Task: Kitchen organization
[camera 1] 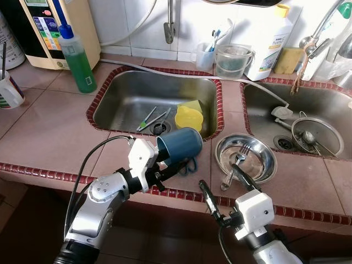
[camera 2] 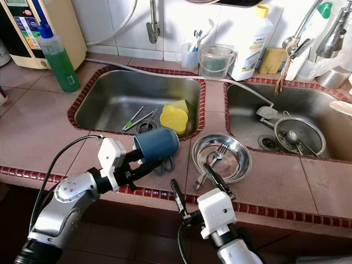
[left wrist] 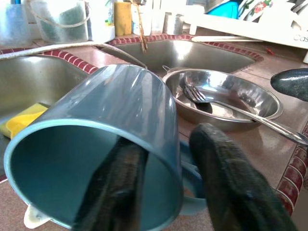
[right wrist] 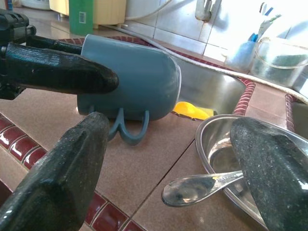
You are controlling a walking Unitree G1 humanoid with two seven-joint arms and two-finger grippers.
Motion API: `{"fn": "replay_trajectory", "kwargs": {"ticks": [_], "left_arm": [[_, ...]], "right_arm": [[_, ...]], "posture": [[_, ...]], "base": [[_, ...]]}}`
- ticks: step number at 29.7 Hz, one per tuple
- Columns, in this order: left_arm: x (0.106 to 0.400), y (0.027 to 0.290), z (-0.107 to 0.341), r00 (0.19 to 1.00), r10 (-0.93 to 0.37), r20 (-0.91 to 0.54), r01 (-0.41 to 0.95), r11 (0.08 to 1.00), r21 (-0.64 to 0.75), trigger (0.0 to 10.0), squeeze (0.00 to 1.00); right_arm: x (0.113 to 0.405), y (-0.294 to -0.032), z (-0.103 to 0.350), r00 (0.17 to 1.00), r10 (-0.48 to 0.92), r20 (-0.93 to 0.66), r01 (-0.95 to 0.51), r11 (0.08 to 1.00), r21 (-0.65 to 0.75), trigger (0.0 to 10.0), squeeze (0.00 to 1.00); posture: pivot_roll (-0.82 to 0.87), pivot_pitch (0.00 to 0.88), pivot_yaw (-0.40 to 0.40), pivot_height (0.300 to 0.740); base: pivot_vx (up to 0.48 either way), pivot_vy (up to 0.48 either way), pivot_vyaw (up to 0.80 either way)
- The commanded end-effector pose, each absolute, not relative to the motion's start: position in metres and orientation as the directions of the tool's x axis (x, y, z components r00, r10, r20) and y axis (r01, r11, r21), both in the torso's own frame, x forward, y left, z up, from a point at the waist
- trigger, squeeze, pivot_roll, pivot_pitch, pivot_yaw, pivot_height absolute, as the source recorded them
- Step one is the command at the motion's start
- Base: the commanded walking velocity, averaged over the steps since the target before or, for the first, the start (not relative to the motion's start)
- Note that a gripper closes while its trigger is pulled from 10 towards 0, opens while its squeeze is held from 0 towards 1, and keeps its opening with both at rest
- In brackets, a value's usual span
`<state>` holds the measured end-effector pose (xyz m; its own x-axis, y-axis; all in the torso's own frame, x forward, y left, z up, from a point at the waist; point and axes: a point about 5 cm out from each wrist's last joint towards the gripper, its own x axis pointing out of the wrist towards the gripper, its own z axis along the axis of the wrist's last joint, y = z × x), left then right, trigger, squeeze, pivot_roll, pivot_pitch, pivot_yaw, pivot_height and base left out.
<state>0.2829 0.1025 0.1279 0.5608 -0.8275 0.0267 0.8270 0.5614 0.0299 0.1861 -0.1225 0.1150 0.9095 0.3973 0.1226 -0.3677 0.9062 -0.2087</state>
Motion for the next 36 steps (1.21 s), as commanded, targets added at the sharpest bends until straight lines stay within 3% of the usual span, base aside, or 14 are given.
{"fn": "replay_trajectory", "kwargs": {"ticks": [1,16,27,32,33,34,35,36], "left_arm": [[0.285,0.101,0.129,0.545,-0.838,0.022,0.837,0.546,0.034,0.0,0.00],[0.284,0.103,0.130,0.543,-0.839,0.024,0.839,0.543,0.028,0.0,0.00],[0.294,0.108,0.144,0.601,-0.792,0.103,0.798,0.602,-0.023,0.0,0.00],[0.303,0.119,0.160,0.677,-0.716,0.172,0.734,0.674,-0.087,0.0,0.00],[0.305,0.121,0.162,0.700,-0.694,0.169,0.713,0.694,-0.099,7.3,0.00],[0.307,0.122,0.164,0.715,-0.679,0.166,0.697,0.709,-0.108,7.3,0.00],[0.309,0.123,0.165,0.734,-0.658,0.170,0.678,0.726,-0.118,10.0,0.00],[0.312,0.127,0.169,0.770,-0.609,0.190,0.633,0.767,-0.106,10.0,0.00]], "right_arm": [[0.184,-0.121,0.119,0.905,0.401,0.141,-0.367,0.905,-0.215,10.0,0.00],[0.185,-0.120,0.119,0.903,0.404,0.143,-0.370,0.903,-0.217,10.0,0.00],[0.198,-0.121,0.123,0.900,0.401,0.173,-0.361,0.906,-0.222,10.0,0.00],[0.209,-0.125,0.129,0.907,0.364,0.210,-0.323,0.923,-0.208,10.0,0.00],[0.212,-0.126,0.131,0.911,0.348,0.220,-0.307,0.931,-0.198,10.0,0.00],[0.215,-0.127,0.132,0.914,0.337,0.228,-0.297,0.935,-0.191,10.0,0.00],[0.218,-0.128,0.134,0.918,0.319,0.236,-0.281,0.943,-0.179,10.0,0.00],[0.226,-0.131,0.138,0.925,0.282,0.256,-0.247,0.956,-0.159,10.0,0.00]], "posture": [[-0.23,0.103,0.014,0.740],[-0.22,0.104,0.019,0.740],[-0.21,0.061,0.008,0.740],[-0.21,0.049,0.004,0.740],[-0.20,0.046,0.002,0.740],[-0.20,0.050,-0.002,0.740],[-0.20,0.049,-0.003,0.740],[-0.20,0.046,-0.004,0.740]], "base": [[0.000,0.000,0.00],[0.000,0.000,0.00],[0.000,0.000,0.00],[0.000,0.000,0.00],[0.000,0.000,0.00],[0.000,0.000,0.00],[0.000,0.000,0.00],[0.000,0.000,0.00]]}}
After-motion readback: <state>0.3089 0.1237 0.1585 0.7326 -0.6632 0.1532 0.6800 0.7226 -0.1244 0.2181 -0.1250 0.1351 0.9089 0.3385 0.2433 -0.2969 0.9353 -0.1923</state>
